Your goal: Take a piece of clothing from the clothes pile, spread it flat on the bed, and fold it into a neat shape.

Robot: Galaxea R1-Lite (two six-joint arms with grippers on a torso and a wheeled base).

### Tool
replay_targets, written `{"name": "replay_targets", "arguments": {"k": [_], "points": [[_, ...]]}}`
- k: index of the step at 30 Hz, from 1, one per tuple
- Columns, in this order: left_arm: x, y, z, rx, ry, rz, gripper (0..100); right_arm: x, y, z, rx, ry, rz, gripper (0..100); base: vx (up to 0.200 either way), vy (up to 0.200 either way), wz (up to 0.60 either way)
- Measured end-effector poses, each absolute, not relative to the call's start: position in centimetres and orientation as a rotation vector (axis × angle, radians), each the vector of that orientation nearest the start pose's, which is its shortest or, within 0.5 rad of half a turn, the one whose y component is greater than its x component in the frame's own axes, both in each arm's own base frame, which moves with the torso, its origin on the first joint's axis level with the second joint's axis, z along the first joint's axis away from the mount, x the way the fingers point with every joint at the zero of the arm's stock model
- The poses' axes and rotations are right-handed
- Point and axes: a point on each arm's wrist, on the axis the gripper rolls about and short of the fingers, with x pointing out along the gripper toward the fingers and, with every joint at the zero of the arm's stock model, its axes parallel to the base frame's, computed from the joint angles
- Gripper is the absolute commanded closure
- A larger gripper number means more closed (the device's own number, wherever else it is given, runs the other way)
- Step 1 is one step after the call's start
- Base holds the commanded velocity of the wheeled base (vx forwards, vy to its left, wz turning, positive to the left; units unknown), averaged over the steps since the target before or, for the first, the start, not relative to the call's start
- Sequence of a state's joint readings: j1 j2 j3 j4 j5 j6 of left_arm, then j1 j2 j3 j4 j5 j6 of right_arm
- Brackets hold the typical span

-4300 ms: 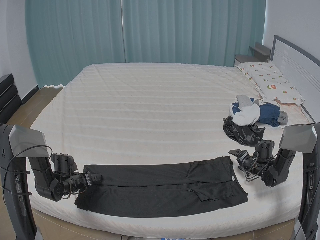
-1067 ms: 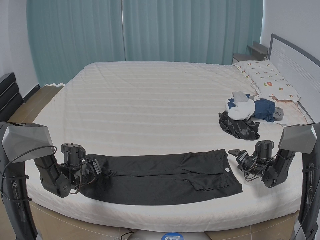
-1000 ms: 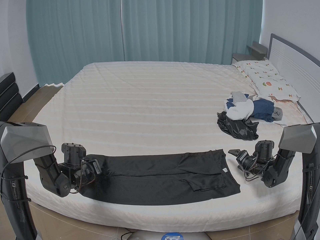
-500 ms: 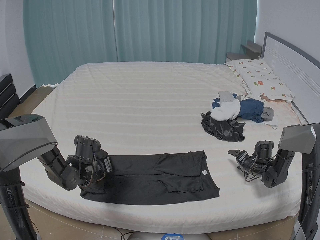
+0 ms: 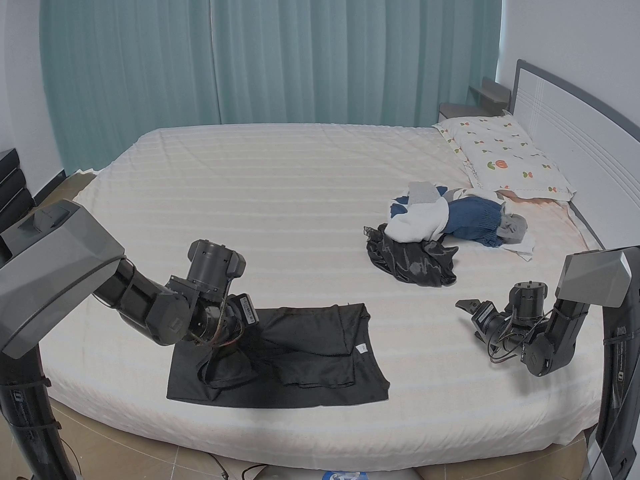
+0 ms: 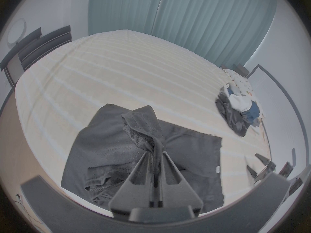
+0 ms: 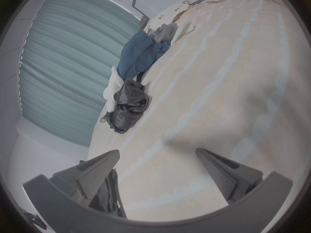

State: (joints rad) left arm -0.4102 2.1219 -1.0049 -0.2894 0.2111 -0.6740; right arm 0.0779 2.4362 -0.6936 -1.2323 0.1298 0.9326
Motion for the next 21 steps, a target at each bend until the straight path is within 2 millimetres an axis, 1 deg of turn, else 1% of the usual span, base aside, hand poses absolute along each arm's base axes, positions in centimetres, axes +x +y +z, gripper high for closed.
{"name": "replay_targets", "arguments": {"k": [4,8,20,21], "points": [[34.8,-15.8,7.0,-0.414,0.808,0.07,100,36.1,3.1,-4.1,0.921,0.569,-0.051,0,0.0,-0.2,0.0],[35.5,-17.0,7.7,-0.433,0.797,0.053,100,36.1,3.2,-4.1,0.92,0.571,-0.051,0,0.0,0.0,0.0],[37.7,-21.1,7.0,-0.537,0.826,0.051,100,36.1,3.3,-4.2,0.918,0.573,-0.048,0,0.0,0.0,0.0],[37.8,-21.3,6.9,-0.544,0.839,0.055,0,36.1,3.3,-4.2,0.917,0.573,-0.048,0,0.0,0.0,0.0]]}}
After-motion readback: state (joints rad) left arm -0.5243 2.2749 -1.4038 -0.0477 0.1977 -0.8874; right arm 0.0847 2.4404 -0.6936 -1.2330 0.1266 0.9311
